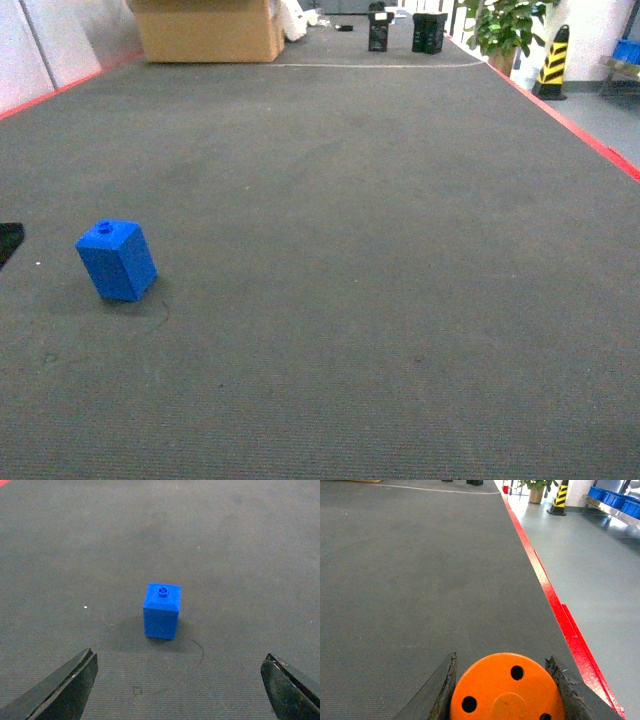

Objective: Sort blue parts and orange caps into right shelf containers

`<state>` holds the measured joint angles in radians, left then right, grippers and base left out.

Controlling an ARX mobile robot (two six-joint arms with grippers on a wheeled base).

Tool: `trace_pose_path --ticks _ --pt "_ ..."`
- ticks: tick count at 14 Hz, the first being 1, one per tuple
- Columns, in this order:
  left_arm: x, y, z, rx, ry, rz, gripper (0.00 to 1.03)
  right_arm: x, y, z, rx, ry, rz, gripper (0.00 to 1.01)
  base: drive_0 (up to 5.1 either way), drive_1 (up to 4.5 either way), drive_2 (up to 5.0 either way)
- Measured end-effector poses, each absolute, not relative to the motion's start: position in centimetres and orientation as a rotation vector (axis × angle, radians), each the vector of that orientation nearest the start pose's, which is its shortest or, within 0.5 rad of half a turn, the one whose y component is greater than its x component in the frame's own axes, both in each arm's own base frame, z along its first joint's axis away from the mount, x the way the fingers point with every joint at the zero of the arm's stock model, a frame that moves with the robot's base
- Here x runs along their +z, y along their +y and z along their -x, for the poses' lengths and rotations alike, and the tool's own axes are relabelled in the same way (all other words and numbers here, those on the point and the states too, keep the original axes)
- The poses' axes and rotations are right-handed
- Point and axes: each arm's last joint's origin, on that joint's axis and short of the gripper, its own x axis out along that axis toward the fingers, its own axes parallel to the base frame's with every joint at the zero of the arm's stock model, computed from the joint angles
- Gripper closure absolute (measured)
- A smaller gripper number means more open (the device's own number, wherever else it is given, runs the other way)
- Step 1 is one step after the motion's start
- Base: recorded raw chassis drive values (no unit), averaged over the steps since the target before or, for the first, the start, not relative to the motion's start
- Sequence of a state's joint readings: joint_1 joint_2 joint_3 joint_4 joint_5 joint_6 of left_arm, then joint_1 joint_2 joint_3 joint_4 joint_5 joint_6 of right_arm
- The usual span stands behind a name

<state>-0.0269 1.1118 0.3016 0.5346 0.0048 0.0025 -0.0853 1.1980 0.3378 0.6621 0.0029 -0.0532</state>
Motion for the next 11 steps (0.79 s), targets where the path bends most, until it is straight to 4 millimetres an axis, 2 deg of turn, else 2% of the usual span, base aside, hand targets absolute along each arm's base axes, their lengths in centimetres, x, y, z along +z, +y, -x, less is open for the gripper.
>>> trace_pose_path --ticks 4,9,10,11 --pt "17.2 -1.6 -27.7 -0.098 0.381 0.013 0.05 18.4 -1.9 -22.3 -0.083 0.200 0.045 0.57 0.0 0.00 0.0" --pt "16.2 -2.0 -33.3 -0.109 0.445 0.023 0.05 18.4 -1.9 -22.3 -0.083 0.200 0.045 0.57 0.0 0.00 0.0" --pt "15.5 -1.8 -35.3 -0.099 0.476 0.026 0.05 18.4 -1.9 -22.3 -0.083 0.200 0.045 0.57 0.0 0.00 0.0" --pt "15.1 -1.7 -35.9 -0.096 0.481 0.027 0.05 18.4 -1.9 -22.3 -0.083 0.200 0.045 0.57 0.0 0.00 0.0"
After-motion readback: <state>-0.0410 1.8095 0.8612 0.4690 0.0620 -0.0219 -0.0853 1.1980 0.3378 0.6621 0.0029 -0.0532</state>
